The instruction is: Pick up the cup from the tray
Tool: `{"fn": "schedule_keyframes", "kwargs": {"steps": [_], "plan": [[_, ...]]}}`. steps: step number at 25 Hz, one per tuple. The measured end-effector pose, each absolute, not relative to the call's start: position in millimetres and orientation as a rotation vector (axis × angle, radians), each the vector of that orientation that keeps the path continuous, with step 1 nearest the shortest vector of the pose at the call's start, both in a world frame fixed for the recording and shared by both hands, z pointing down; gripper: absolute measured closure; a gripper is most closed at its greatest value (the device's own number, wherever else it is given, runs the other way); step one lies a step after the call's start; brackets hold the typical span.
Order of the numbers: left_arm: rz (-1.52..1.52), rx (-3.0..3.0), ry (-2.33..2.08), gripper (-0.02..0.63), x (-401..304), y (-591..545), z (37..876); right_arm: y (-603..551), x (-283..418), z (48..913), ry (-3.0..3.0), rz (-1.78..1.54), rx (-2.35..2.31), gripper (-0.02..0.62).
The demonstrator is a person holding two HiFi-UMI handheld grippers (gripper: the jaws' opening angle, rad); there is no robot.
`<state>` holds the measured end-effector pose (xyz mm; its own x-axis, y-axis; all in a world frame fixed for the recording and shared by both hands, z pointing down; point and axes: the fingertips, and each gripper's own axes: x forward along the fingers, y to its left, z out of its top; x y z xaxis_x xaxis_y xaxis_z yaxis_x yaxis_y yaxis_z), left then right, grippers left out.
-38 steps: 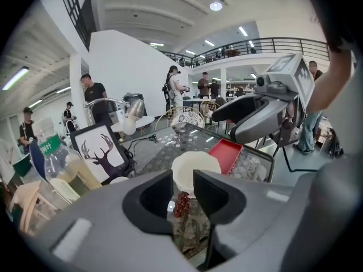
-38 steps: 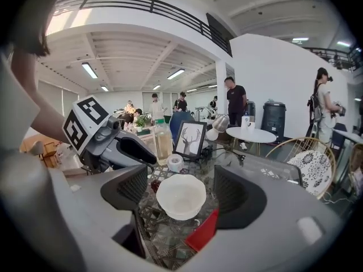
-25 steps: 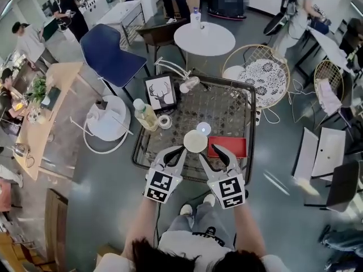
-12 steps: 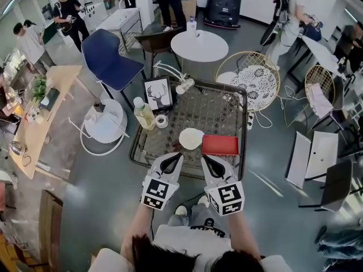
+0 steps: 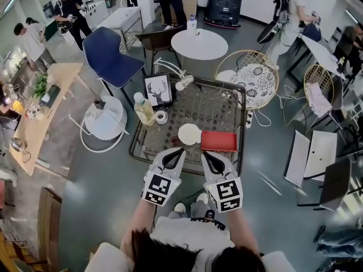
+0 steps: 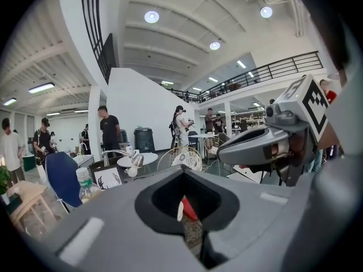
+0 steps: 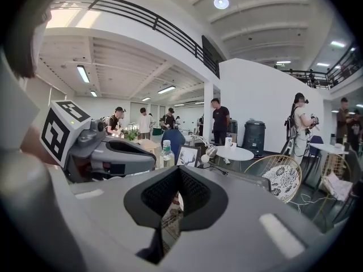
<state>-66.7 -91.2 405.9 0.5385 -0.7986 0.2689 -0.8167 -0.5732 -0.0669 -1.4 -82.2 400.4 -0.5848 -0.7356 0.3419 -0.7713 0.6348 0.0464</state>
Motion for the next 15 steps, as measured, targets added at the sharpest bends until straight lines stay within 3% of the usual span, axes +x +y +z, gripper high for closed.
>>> {"fn": "schedule_keyframes", "kwargs": {"steps": [15], "plan": [[0.405,2.673,-1.452,0.606,-74.5,-98.0,406.9,-88.6,-6.5,394.4,-2.539,0.121,1.194,0.574]]}}
